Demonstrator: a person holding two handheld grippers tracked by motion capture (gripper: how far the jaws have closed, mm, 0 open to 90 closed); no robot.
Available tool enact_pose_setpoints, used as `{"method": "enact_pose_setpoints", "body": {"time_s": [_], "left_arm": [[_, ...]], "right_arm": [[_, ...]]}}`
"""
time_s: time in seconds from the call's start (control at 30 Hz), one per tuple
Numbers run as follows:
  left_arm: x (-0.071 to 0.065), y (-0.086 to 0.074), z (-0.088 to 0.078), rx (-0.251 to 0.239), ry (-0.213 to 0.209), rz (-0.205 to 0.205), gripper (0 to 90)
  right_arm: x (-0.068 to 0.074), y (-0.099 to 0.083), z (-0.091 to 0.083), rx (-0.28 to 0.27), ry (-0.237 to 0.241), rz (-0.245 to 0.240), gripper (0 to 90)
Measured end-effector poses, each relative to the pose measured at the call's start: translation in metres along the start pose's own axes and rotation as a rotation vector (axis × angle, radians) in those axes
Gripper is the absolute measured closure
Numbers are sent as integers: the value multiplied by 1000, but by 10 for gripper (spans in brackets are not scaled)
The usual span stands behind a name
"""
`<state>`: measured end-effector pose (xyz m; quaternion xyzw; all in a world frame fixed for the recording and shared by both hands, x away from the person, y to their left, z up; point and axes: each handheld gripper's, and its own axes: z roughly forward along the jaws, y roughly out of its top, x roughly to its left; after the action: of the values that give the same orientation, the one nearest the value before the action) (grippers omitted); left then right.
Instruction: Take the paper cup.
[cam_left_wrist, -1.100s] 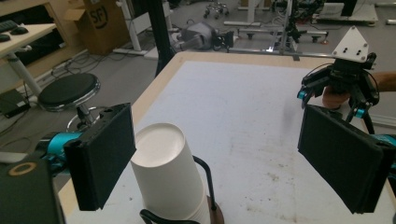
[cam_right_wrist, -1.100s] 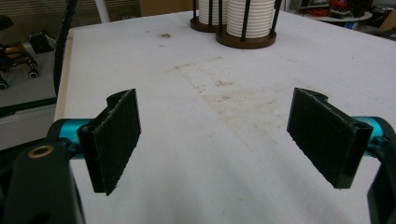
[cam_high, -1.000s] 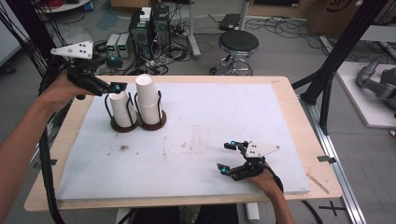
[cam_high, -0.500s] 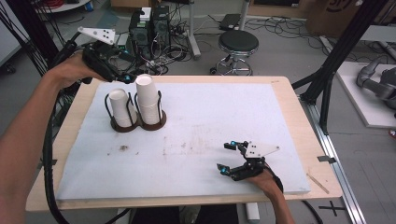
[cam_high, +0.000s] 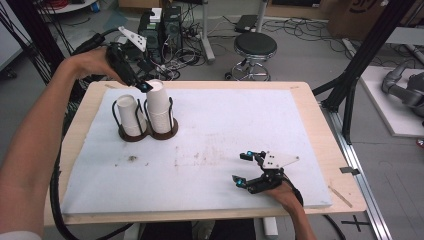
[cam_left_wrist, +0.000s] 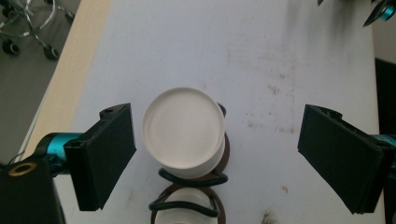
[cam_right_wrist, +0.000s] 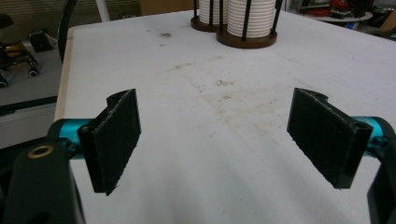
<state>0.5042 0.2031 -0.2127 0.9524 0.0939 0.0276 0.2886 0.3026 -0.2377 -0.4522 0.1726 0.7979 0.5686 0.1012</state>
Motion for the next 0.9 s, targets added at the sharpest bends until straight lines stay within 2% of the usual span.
{"method": "enact_pose_setpoints", "body": {"time_s": [0.07,0.2,0.47,0.57,0.77,0.9], "left_arm": [[2,2,3,29,8,7,111],[6,5,9,47,17,10,113],[13,3,23,132,17,-21,115],[14,6,31,157,12,-13,115],[15,9,42,194,3,-7,122],[15,9,46,207,9,-19,136]], "right_arm": [[0,0,0,1,-1,-2,180],[0,0,0,2,-1,-3,180],[0,0,0,0,0,1,180],[-1,0,0,1,3,5,179],[0,0,0,3,1,-2,180],[0,0,0,1,3,1,180]]}}
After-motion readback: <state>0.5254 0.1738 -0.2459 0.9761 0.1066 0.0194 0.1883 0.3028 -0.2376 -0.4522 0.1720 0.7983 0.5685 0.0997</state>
